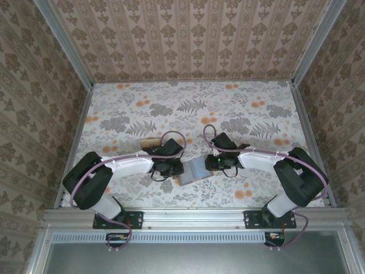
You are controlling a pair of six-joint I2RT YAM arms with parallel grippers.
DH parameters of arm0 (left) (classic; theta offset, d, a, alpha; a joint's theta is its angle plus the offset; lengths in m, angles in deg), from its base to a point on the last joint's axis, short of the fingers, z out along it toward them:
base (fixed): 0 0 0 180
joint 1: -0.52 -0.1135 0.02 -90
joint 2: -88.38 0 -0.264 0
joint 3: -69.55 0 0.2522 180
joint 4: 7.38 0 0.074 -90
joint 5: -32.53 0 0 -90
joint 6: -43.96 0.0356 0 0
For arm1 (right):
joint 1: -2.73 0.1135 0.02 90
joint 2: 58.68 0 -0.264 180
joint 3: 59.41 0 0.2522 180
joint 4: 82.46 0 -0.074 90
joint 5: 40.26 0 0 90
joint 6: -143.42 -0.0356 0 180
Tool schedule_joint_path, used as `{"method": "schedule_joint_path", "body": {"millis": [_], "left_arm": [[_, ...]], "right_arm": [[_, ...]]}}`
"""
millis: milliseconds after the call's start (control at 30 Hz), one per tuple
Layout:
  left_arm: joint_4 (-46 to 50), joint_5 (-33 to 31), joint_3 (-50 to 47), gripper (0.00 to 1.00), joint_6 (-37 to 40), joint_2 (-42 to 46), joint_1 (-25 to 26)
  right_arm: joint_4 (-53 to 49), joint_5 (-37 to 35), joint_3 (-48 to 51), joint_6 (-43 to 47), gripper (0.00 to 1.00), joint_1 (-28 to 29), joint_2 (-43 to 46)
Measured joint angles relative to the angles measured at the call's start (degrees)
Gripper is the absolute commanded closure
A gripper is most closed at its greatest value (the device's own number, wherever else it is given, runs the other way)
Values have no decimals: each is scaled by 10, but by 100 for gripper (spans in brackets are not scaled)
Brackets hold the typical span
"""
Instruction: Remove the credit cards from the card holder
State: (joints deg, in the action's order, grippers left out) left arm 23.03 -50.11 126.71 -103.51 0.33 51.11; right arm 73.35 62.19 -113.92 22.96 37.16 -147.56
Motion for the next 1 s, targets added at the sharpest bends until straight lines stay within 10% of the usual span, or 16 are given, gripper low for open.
{"method": "schedule_joint_path", "body": {"millis": [367,1000], "left_arm": [[-17,17,11,61,23,-11,0],[-65,35,14,61,47,-12,5]], "right_arm": [[0,0,0,-2,80,0,-2],[12,7,-7,-5,79,3,-13]]}}
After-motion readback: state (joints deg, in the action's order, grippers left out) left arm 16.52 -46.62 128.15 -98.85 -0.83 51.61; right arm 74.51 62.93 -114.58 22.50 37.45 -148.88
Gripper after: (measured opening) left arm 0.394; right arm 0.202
